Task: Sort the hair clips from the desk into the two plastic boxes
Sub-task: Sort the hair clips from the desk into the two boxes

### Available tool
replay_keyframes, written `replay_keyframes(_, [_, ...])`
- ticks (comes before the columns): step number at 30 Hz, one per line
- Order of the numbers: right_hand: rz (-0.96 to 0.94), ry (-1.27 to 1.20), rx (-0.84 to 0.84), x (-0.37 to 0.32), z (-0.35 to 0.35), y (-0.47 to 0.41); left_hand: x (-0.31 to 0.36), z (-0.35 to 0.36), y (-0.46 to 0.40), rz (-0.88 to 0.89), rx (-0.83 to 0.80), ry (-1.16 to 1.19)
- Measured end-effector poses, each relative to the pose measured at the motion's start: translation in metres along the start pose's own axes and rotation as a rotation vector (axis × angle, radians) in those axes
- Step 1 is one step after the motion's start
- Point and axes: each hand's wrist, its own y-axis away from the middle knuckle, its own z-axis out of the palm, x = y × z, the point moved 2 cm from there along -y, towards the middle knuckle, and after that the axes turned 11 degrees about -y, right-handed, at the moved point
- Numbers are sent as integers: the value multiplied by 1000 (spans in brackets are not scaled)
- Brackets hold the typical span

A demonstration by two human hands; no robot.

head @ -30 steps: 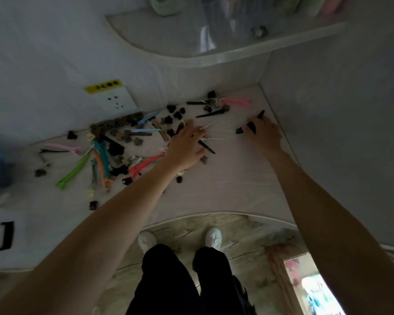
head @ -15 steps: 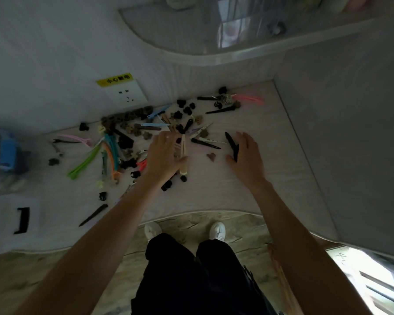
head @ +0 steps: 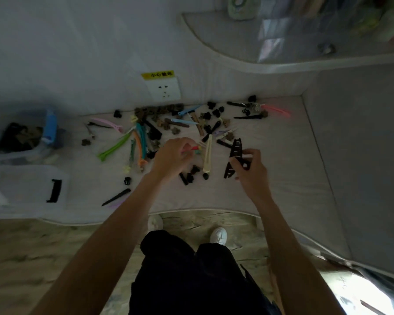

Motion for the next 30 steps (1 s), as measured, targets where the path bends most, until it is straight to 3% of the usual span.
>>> replay_keyframes(4, [52, -115, -212, -28, 54, 13, -52, -54, 48, -49, 323, -69])
replay_keyframes(9, [-238, 77, -481, -81, 181, 30, -187, -131, 103, -291, 542, -222])
replay_keyframes(14, [-536, 266, -564, -130, 309, 38, -286, -176, 135, -451, 487, -246])
replay_keyframes(19, [-722, 407, -605, -178, 419, 41, -339, -197, 145, -316, 387, -272])
replay_keyframes(24, [-859, 631, -663, -188, 485, 27, -350, -206, 144, -239, 414, -225])
replay_keyframes(27, [-959, 819, -569, -182, 499, 23, -359, -210, 145, -227, 432, -188])
replay_keyframes(30, [-978, 922, -599, -170, 504, 24, -365, -209, 146, -219, 438, -165])
